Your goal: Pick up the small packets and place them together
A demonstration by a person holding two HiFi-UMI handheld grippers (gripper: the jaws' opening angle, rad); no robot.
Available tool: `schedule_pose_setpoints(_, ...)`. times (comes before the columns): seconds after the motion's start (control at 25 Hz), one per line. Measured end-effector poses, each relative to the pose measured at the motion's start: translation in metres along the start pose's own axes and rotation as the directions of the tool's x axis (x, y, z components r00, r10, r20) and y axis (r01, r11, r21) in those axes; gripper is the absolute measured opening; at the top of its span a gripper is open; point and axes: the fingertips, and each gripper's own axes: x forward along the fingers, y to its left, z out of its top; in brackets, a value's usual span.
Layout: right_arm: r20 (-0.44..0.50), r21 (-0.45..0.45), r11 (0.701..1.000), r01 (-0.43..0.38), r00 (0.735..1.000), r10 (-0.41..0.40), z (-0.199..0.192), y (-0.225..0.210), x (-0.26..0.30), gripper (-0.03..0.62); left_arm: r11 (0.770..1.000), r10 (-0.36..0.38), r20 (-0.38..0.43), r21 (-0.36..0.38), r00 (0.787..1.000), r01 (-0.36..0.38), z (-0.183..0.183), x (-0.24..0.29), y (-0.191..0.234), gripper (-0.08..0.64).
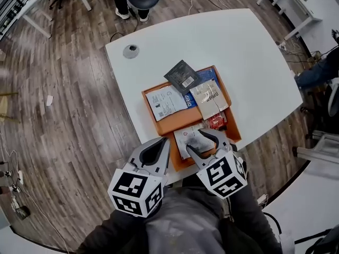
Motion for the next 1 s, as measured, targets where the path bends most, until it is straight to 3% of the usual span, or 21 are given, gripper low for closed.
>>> schedule_pose_setpoints(0.12, -0.05, -0.083, 0.995, -0.046, 0.998, 0.042, -0.003, 0.01, 0.02, 0.243, 1.0, 0.026, 0.006, -0.017, 1.0, -0.026, 0.0, -0.003, 0.008, -0.003)
schedule_pose_setpoints(0.28, -0.123, -0.113, 0.985, -0.128, 0.986, 0.114, -0.012, 0.019, 0.04, 0.323, 0.997, 0.068, 0.015, -0.041, 0.998, -0.068, 0.0, -0.01, 0.023, -0.003)
schedule_pose_setpoints(0.64, -0.198, -0.106, 0.979, -0.172, 0.969, 0.149, -0.018, 0.014, 0.051, 0.342, 0.991, 0.111, 0.016, -0.083, 0.994, -0.11, -0.004, -0.015, 0.038, -0.003)
schedule_pose_setpoints(0.72, -0.198, -0.13, 0.979, -0.157, 0.972, 0.129, -0.017, 0.013, 0.05, 0.291, 0.991, 0.109, 0.018, -0.081, 0.994, -0.108, -0.004, -0.015, 0.036, -0.003)
schedule_pose_setpoints(0.76, -0.196, -0.146, 0.979, -0.141, 0.974, 0.111, -0.016, 0.012, 0.049, 0.185, 0.991, 0.109, 0.019, -0.079, 0.994, -0.107, -0.003, -0.015, 0.036, -0.003)
schedule_pose_setpoints(0.88, -0.196, -0.183, 0.979, -0.093, 0.979, 0.057, -0.016, 0.008, 0.049, 0.066, 0.992, 0.109, 0.024, -0.073, 0.994, -0.107, -0.001, -0.016, 0.036, -0.003)
schedule_pose_setpoints(1.0, -0.188, -0.197, 0.978, -0.069, 0.982, 0.031, -0.013, 0.007, 0.045, 0.044, 0.992, 0.106, 0.03, -0.065, 0.994, -0.104, 0.0, -0.018, 0.035, -0.003)
